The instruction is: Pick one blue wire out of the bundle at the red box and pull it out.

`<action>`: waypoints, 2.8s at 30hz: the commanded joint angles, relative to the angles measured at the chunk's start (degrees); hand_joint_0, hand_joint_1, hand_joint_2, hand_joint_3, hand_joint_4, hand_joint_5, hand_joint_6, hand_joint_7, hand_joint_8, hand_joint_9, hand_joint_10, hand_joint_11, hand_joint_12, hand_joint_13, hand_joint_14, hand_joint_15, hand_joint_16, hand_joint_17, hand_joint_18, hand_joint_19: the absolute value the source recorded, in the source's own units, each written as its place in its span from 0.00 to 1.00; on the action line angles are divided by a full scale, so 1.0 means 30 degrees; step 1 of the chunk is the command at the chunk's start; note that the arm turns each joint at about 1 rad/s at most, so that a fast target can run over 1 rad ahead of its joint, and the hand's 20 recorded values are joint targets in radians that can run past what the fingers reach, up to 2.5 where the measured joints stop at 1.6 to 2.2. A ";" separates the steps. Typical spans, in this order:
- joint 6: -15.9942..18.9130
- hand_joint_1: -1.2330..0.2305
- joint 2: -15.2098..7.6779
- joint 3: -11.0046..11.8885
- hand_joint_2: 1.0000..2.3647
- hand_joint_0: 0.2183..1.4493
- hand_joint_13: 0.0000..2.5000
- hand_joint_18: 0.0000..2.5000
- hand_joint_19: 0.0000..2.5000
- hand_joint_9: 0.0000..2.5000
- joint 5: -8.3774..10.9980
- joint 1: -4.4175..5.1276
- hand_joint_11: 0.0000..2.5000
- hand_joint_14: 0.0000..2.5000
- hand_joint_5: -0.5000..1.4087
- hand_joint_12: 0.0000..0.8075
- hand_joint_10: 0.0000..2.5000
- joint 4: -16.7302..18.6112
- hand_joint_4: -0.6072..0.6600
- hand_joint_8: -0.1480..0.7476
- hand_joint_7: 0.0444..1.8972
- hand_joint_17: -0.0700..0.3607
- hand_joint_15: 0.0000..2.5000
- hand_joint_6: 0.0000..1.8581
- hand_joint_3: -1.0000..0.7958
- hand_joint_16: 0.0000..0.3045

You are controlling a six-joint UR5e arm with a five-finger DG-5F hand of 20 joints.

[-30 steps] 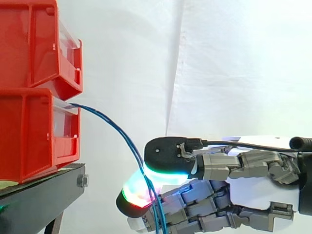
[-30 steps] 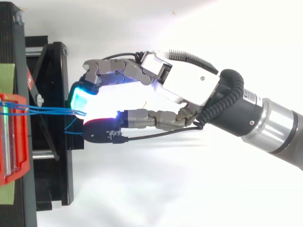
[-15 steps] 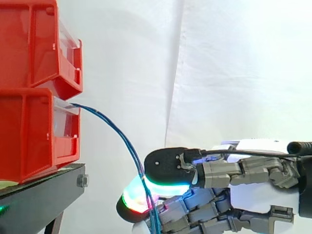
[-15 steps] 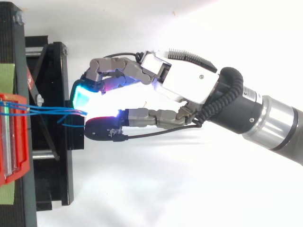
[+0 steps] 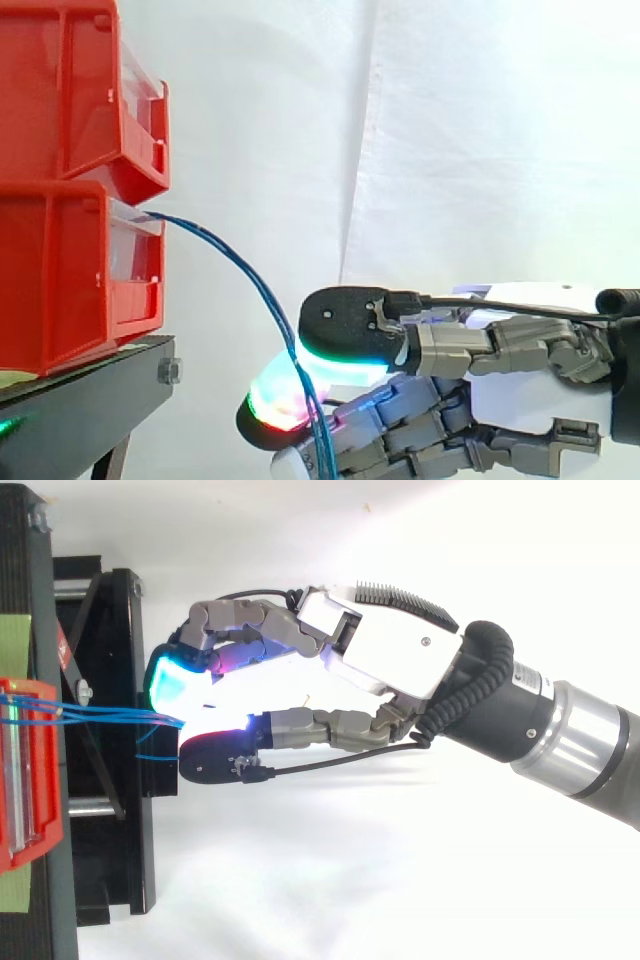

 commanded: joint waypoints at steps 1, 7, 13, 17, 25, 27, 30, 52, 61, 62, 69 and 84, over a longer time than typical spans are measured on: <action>-0.0559 0.41 -0.0009 0.0019 0.00 0.25 0.19 0.12 0.20 0.32 0.0058 0.0065 0.14 0.01 0.22 0.46 0.01 0.0442 0.69 0.47 0.62 0.49 0.12 0.27 0.32 0.20; -0.2141 0.35 -0.0009 -0.0011 0.00 0.25 0.20 0.13 0.19 0.32 0.0116 0.0183 0.16 0.01 0.21 0.47 0.01 0.1321 0.66 0.47 0.61 0.49 0.12 0.30 0.31 0.20; -0.2259 0.32 -0.0009 -0.0011 0.00 0.26 0.20 0.13 0.19 0.33 0.0146 0.0212 0.17 0.01 0.20 0.46 0.01 0.1379 0.66 0.46 0.55 0.49 0.12 0.33 0.30 0.20; -0.2259 0.31 -0.0009 -0.0011 0.00 0.26 0.21 0.13 0.20 0.33 0.0292 0.0300 0.17 0.01 0.20 0.46 0.01 0.1379 0.67 0.47 0.53 0.48 0.13 0.34 0.31 0.20; -0.2229 0.34 -0.0009 -0.0011 0.01 0.30 0.22 0.14 0.20 0.34 0.0292 0.0300 0.18 0.01 0.20 0.45 0.01 0.1379 0.65 0.46 0.45 0.47 0.13 0.40 0.39 0.19; -0.2229 0.34 -0.0009 -0.0011 0.01 0.30 0.22 0.14 0.20 0.34 0.0292 0.0300 0.18 0.01 0.20 0.45 0.01 0.1409 0.63 0.46 0.43 0.47 0.13 0.42 0.40 0.19; -0.2229 0.35 -0.0009 -0.0011 0.01 0.30 0.22 0.14 0.20 0.35 0.0292 0.0300 0.18 0.01 0.19 0.45 0.01 0.1379 0.63 0.46 0.42 0.47 0.14 0.43 0.43 0.19; -0.2171 0.35 -0.0009 -0.0011 0.01 0.30 0.25 0.18 0.19 0.38 0.0234 0.0271 0.19 0.01 0.19 0.50 0.01 0.1350 0.61 0.50 0.38 0.51 0.14 0.48 0.53 0.22; -0.1643 0.35 -0.0009 -0.0011 0.01 0.30 0.26 0.19 0.19 0.39 0.0058 0.0153 0.19 0.01 0.20 0.51 0.01 0.0823 0.60 0.51 0.40 0.53 0.14 0.47 0.55 0.23; -0.1380 0.35 -0.0009 -0.0011 0.01 0.30 0.26 0.19 0.19 0.39 -0.0030 0.0124 0.19 0.01 0.20 0.52 0.01 0.0588 0.61 0.52 0.40 0.53 0.14 0.47 0.55 0.23; -0.0472 0.35 0.0108 -0.0011 0.01 0.30 0.26 0.19 0.19 0.39 -0.0294 0.0153 0.19 0.01 0.20 0.52 0.01 -0.0027 0.61 0.52 0.40 0.54 0.14 0.47 0.55 0.23; 0.0876 0.35 0.1397 -0.0011 0.00 0.30 0.26 0.19 0.19 0.39 -0.0792 0.0183 0.19 0.01 0.20 0.53 0.01 -0.3425 0.62 0.52 0.40 0.54 0.14 0.47 0.55 0.24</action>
